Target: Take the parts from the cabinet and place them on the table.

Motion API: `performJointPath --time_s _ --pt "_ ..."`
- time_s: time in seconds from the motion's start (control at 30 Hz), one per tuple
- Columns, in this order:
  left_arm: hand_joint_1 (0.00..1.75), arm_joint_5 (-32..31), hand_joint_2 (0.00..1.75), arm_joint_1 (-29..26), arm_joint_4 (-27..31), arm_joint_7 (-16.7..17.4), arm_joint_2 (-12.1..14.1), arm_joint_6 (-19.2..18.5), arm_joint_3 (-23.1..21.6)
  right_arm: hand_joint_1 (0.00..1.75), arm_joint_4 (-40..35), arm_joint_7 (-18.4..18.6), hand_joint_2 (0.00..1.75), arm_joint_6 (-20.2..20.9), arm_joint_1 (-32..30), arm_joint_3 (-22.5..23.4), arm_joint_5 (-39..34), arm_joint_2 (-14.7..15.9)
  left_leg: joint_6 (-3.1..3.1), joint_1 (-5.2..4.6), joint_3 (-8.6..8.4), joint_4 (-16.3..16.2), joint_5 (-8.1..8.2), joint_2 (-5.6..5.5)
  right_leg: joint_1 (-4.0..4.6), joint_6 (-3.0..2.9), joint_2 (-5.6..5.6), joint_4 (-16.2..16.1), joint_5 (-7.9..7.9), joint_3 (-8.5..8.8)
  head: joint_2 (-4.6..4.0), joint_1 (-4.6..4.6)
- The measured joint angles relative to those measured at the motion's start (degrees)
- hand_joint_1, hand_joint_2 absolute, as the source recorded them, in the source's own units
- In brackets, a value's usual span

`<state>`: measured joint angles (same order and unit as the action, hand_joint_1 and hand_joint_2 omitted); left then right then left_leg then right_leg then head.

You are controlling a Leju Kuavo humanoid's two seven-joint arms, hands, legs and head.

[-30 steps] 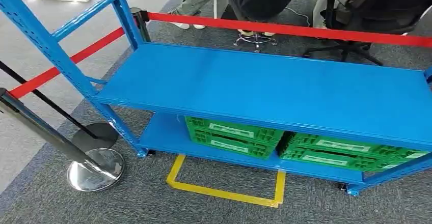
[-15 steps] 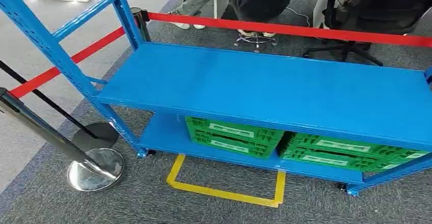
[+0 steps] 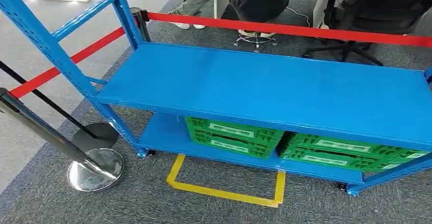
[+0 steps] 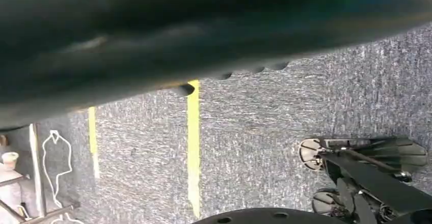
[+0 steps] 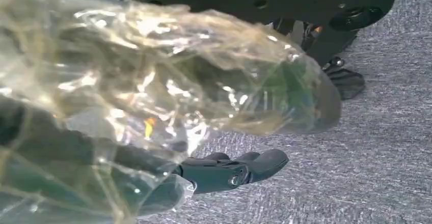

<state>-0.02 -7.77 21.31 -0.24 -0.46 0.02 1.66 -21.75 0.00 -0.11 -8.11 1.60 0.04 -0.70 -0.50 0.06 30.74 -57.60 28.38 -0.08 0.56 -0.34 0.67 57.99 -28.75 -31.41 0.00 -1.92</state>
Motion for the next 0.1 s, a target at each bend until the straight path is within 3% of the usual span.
performJointPath --time_s 0.1 --pt "0.0 0.0 0.0 0.0 0.0 0.0 0.0 0.0 0.0 0.0 0.0 0.0 0.0 0.0 0.0 -0.04 0.0 0.0 0.0 0.0 0.0 0.0 0.0 0.0 0.0 0.0 0.0 0.0 0.0 0.0 0.0 0.02"
